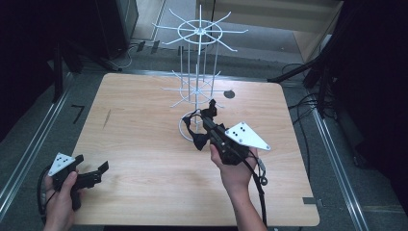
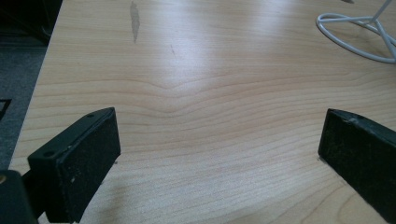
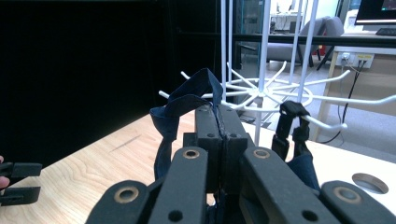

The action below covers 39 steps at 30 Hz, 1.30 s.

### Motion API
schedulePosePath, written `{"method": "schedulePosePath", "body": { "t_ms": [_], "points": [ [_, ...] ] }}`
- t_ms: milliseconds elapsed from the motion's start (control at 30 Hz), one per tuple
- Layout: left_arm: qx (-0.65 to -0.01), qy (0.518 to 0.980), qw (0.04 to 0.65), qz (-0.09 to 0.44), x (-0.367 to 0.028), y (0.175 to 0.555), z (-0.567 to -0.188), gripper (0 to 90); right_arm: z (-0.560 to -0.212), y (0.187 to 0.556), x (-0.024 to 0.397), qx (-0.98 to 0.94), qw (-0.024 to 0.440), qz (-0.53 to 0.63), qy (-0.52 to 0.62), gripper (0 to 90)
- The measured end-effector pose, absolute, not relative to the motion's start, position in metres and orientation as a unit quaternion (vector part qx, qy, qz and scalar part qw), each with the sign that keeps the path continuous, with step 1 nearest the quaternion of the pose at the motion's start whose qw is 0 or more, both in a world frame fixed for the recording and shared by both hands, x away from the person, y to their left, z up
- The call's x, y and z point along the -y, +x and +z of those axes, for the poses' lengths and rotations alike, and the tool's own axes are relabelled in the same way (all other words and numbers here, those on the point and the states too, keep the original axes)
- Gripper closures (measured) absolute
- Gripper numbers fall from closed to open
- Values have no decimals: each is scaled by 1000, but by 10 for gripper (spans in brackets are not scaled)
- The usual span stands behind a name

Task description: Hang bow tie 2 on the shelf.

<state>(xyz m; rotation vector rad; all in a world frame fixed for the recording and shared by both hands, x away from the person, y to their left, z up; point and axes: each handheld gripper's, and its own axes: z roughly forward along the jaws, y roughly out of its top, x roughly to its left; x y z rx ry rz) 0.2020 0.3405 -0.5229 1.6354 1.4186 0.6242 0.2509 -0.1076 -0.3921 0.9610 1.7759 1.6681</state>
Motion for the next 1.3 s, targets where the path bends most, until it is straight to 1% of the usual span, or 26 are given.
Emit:
{"method": "schedulePosePath", "body": {
  "t_ms": [467,733,967,1300],
  "points": [
    [-568,655,430,252,-341,202,-523,0,-396,270,102,-653,256,607,373,900],
    [-567,655,431,252,-341,202,-523,0,-405,278,101,-652,253,599,389,900],
    [-567,655,431,253,-340,202,-523,0,-415,288,99,-650,262,588,404,900],
    [-566,656,431,252,-340,202,-523,0,-426,302,98,-646,257,580,425,897]
  ]
}}
